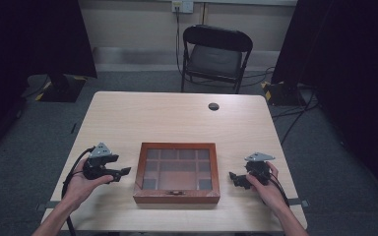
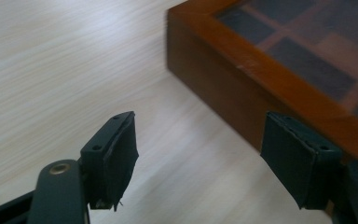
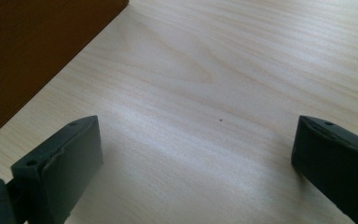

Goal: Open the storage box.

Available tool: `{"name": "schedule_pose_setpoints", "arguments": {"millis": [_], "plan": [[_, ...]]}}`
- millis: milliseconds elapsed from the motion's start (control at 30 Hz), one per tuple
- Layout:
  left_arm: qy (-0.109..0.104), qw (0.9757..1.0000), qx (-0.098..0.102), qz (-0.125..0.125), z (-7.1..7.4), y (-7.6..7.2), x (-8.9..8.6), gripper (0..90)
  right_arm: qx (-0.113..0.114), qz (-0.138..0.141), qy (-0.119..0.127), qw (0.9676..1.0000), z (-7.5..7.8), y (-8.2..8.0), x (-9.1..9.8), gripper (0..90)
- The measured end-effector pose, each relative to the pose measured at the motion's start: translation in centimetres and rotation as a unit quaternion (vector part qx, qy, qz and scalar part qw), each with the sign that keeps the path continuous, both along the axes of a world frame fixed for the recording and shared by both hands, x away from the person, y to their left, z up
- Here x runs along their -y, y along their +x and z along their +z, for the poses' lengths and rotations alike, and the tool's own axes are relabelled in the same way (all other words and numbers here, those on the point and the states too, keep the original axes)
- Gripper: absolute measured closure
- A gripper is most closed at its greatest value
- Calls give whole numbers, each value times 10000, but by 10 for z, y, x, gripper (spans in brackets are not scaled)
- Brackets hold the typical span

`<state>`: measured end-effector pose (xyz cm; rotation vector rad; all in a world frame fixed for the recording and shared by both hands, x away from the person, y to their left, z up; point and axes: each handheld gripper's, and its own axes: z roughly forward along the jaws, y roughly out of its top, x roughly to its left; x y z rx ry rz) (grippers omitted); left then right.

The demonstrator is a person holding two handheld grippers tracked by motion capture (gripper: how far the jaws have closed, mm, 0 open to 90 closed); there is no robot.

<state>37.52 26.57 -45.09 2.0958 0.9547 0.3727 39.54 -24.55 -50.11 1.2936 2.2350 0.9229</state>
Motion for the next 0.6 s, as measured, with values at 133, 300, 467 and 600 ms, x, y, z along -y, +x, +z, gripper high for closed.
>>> {"name": "schedule_pose_setpoints", "arguments": {"millis": [133,300,467,600], "plan": [[-75,9997,62,-207,5,-4,9,268,-1,0,0,10000,0,0,0,9],[-64,9984,68,-556,9,-9,25,286,0,1,-1,10000,0,0,0,9],[-286,9961,31,-833,16,-13,42,288,-1,-20,-2,10000,0,0,0,9],[-385,9938,-57,-1041,20,-11,56,289,2,-21,-4,10000,0,0,0,9]]}}
